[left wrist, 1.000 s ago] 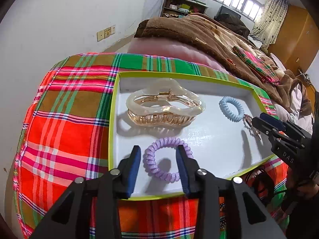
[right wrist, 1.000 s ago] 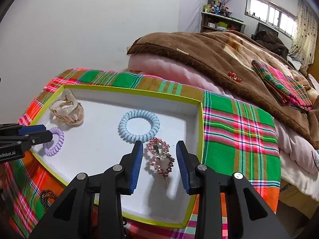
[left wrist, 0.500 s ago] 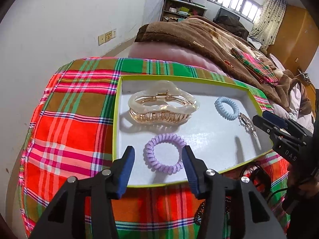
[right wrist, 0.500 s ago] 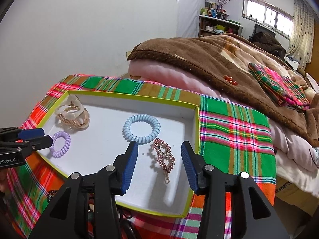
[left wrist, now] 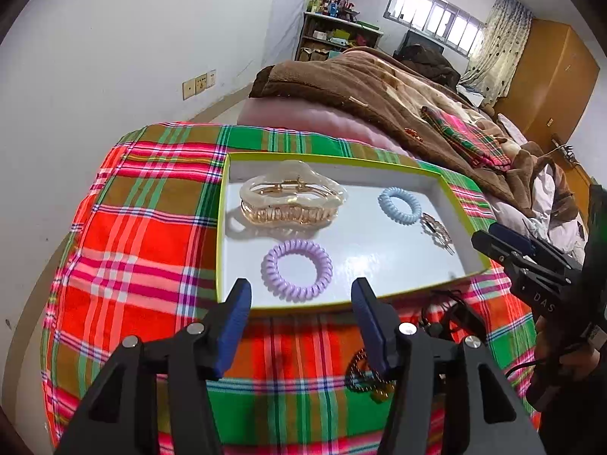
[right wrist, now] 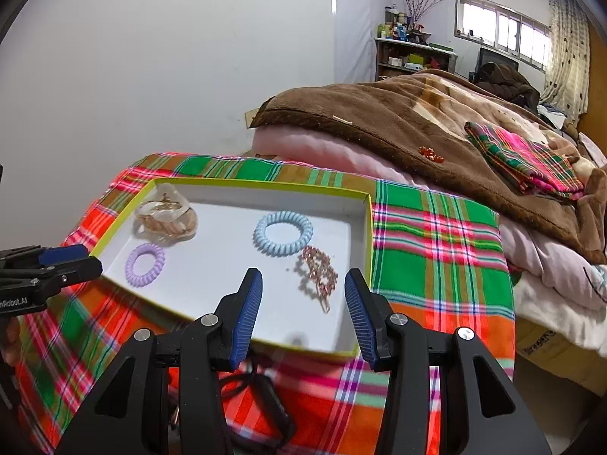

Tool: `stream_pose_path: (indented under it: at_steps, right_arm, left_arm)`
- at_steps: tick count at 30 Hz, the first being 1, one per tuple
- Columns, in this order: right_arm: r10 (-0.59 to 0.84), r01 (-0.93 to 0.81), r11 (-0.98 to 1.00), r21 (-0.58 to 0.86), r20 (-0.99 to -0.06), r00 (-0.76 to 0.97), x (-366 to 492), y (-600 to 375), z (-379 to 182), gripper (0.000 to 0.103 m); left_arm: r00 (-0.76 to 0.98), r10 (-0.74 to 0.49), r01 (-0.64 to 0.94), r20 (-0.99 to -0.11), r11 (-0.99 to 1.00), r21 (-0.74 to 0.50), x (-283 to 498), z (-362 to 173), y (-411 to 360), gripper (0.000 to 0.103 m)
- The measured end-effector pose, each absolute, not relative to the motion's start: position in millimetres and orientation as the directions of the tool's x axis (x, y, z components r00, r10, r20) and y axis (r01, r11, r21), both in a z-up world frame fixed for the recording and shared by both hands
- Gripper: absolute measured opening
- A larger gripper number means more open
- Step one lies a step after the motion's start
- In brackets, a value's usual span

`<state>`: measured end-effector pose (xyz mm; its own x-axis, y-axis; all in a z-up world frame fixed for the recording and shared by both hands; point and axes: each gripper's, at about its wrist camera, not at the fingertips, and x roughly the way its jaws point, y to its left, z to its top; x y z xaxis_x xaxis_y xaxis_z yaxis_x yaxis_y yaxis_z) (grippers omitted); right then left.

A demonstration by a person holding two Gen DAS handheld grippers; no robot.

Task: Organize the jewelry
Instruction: 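Withdraw both grippers from the box toward the jewelry on the cloth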

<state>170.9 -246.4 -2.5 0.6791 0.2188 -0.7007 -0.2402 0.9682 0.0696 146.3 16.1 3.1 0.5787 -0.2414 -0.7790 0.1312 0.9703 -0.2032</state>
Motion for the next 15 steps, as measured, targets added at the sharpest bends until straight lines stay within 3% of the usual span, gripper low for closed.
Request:
stream_pose_path:
  at_steps: [15]
  right_arm:
    - [0.231, -0.226, 0.968, 0.109, -0.736, 0.636, 125, -260, -25, 0.050]
  left_arm:
    - [0.571, -0.296, 0.158, -0.766, 0.955, -0.251, 105, -4, 23, 0.060]
